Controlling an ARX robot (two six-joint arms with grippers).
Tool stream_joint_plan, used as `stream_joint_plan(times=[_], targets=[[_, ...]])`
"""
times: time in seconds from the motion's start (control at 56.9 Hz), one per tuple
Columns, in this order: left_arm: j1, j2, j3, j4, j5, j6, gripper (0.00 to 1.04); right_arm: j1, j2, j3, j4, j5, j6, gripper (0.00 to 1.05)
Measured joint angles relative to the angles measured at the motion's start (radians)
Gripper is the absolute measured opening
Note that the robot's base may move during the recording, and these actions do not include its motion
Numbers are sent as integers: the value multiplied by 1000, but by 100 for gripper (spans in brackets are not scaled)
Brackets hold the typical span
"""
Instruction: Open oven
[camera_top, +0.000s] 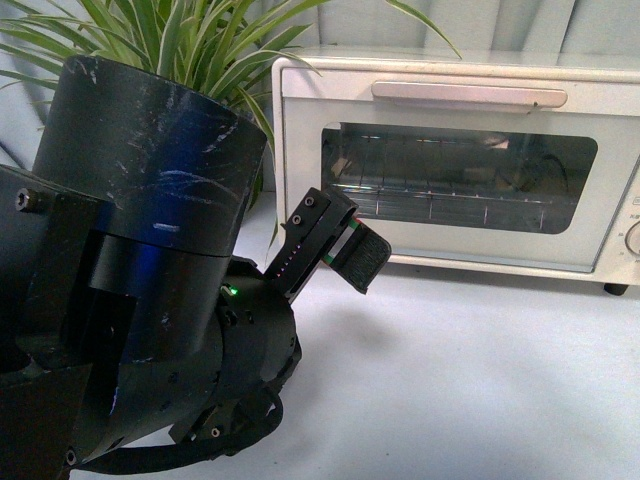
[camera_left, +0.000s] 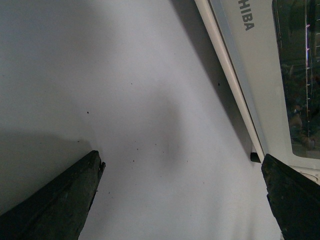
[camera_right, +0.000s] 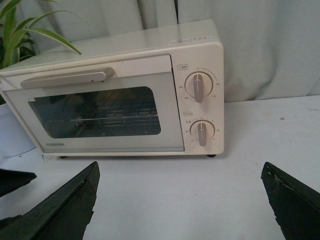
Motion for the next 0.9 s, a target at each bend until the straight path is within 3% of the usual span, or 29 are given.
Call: stream_joint_plan(times=[0.299,0.562,0.896], targets=[[4,0,0,0,8,0,98,113,440,309,-14,85,27,95],[5,0,0,0,15,0,98,167,648,538,-71,158,88,95],[7,0,0,0,21,0,98,189,769,674,-122,219,112,95]])
